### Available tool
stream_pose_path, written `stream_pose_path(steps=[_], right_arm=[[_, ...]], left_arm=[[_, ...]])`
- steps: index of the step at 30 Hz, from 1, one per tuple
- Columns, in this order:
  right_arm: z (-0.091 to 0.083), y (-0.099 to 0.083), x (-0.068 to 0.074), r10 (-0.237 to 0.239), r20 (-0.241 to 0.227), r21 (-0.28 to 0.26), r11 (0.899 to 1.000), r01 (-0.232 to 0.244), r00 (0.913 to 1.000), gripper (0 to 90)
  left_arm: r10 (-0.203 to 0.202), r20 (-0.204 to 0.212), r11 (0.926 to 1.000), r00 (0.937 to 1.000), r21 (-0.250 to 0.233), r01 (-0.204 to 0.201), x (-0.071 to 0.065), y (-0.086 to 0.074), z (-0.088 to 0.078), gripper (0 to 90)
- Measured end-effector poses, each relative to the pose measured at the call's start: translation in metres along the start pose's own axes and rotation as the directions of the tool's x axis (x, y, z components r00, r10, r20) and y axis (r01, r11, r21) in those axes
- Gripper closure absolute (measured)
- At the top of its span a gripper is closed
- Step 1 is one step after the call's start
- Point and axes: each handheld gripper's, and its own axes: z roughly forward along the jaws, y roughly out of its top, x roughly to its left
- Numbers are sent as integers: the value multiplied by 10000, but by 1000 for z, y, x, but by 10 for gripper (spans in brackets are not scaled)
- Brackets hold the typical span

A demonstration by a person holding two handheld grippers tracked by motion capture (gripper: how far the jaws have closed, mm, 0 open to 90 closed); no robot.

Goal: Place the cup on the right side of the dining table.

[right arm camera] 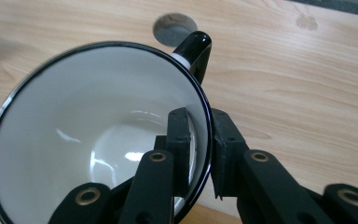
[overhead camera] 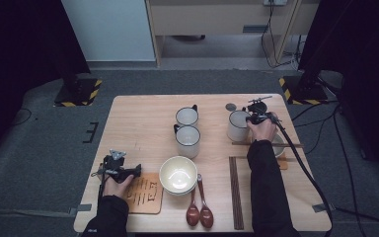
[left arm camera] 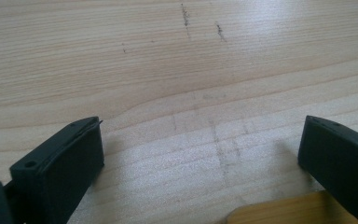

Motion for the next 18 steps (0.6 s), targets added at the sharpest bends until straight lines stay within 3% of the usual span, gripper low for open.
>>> stream_pose_path(steps=[3,4,8,12,18], right_arm=[[-3,1,0,-66,-9,-316,9995,66,10000,790],[-8,3,1,-274,105,-643,9975,280,9996,737],[-17,4,2,-510,272,-901,9945,533,9983,660],[-34,1,3,-795,253,-1396,9868,822,9965,519],[-57,-3,6,-843,-3,-2108,9741,824,9964,381]], left_arm=[[-1,1,10000,10000,1,1,0,0,0,0],[-2,0,10000,10000,-1,2,0,0,0,0],[2,-2,10000,10000,0,-2,0,0,0,0],[-10,-14,10000,10000,-1,10,0,0,0,0],[-14,-17,10000,10000,1,14,0,0,0,0]])
